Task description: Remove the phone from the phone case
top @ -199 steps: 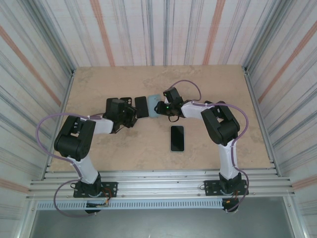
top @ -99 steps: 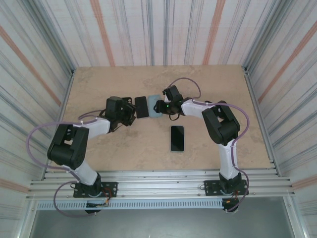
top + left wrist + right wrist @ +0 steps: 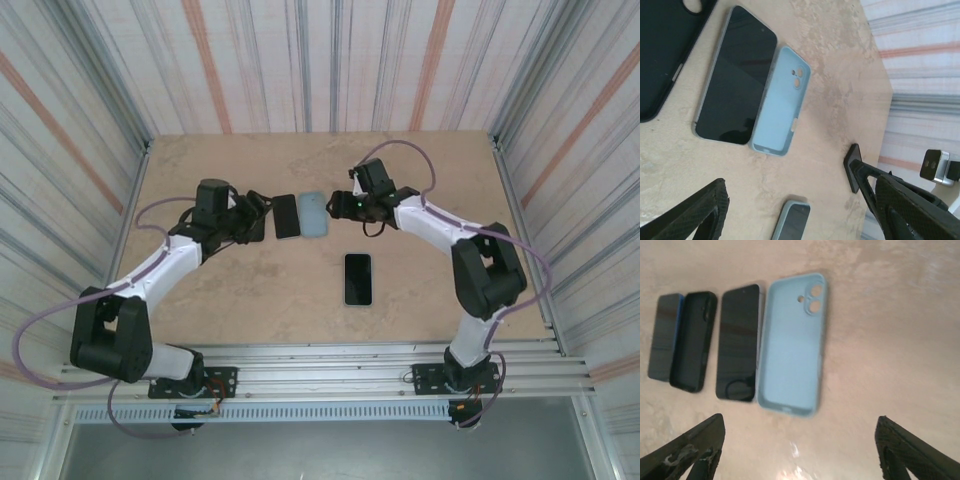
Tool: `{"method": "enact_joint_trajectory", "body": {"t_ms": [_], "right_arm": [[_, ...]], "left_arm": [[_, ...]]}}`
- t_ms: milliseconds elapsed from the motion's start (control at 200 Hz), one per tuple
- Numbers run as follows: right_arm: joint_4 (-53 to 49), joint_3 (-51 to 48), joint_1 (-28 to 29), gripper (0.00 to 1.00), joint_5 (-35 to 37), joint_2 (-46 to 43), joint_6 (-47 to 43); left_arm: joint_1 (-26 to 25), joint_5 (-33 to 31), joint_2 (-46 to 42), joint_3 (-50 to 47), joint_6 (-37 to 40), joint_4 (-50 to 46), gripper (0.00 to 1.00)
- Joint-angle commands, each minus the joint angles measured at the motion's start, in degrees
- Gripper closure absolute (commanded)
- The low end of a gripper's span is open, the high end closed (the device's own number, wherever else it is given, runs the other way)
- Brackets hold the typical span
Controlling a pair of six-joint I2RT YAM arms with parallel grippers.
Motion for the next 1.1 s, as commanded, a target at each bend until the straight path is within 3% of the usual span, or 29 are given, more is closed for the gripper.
{"method": "enact_joint_trajectory", "body": {"t_ms": [0, 296, 676, 1097], "right_arm": [[-11.0, -4.1, 1.2, 0.17, 6.9, -5.4, 1.3], [-18.5, -14.3, 11.2, 0.00, 15.4, -13.7, 14.9], [-16.8, -16.7, 16.4, 0.01, 18.6, -8.6, 19.2], [-22.0, -10.8, 18.8, 0.10, 21.4, 0.8, 21.6]], "left_arm": [[-0.6, 3.7, -2.3, 1.0, 4.6, -6.3, 0.17], [-7.0, 4.6, -1.4, 1.0, 3.1, -6.6, 0.10], [-9.3, 4.2, -0.4, 1.3, 2.8, -6.1, 0.09], [-8.3, 5.4, -1.6, -0.5, 2.7, -5.2, 0.09]]}}
